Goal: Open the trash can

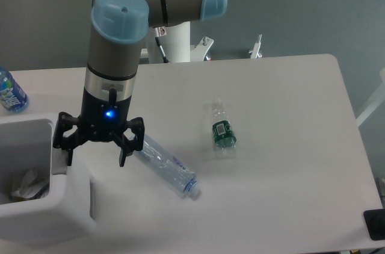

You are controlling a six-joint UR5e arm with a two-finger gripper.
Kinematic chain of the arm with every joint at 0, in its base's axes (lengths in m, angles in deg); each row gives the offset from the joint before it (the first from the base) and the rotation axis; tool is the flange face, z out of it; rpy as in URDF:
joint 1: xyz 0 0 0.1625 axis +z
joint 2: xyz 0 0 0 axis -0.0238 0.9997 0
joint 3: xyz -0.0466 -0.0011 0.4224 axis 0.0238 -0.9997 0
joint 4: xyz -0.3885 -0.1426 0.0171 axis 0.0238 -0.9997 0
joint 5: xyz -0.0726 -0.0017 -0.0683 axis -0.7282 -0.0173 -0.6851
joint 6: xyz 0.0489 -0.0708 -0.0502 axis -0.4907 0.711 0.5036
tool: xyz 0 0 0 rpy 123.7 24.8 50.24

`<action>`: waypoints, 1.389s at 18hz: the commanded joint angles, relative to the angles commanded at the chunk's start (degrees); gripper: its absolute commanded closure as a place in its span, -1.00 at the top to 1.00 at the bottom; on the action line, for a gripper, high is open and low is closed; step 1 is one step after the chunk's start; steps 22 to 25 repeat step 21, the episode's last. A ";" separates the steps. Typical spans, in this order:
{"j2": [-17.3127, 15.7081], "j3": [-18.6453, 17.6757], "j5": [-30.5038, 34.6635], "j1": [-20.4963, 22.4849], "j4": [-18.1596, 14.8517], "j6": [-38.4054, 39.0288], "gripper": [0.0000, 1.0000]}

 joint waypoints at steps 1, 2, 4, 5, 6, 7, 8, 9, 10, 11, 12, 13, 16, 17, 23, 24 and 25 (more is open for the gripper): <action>-0.35 0.88 0.00 0.17 0.09 -0.17 1.00; -0.44 1.76 0.09 0.87 0.35 -0.26 1.00; -0.97 3.51 0.35 3.68 0.44 -0.44 1.00; -1.23 4.13 0.44 4.82 0.79 -0.53 1.00; -1.15 4.40 1.40 5.10 0.70 -0.62 1.00; -1.15 4.31 4.54 5.36 0.70 -0.88 1.00; -1.23 4.23 8.75 5.88 0.62 -1.66 1.00; -1.15 4.05 13.14 6.41 0.53 -2.89 1.00; -1.15 4.14 16.75 6.76 0.18 -4.99 1.00; -1.32 4.05 19.66 7.46 -0.35 -7.62 1.00; -1.32 3.61 21.43 8.17 -0.61 -10.08 1.00; -1.58 3.09 22.23 8.96 -1.92 -12.63 1.00; -2.72 2.64 24.69 10.81 -9.46 -24.91 1.00; -3.42 2.47 26.09 11.59 -12.01 -30.36 1.00; -4.92 2.12 28.48 14.23 -16.17 -44.63 1.00; -4.92 2.12 28.48 14.23 -16.17 -44.63 1.00; -4.92 2.12 28.48 14.23 -16.17 -44.63 1.00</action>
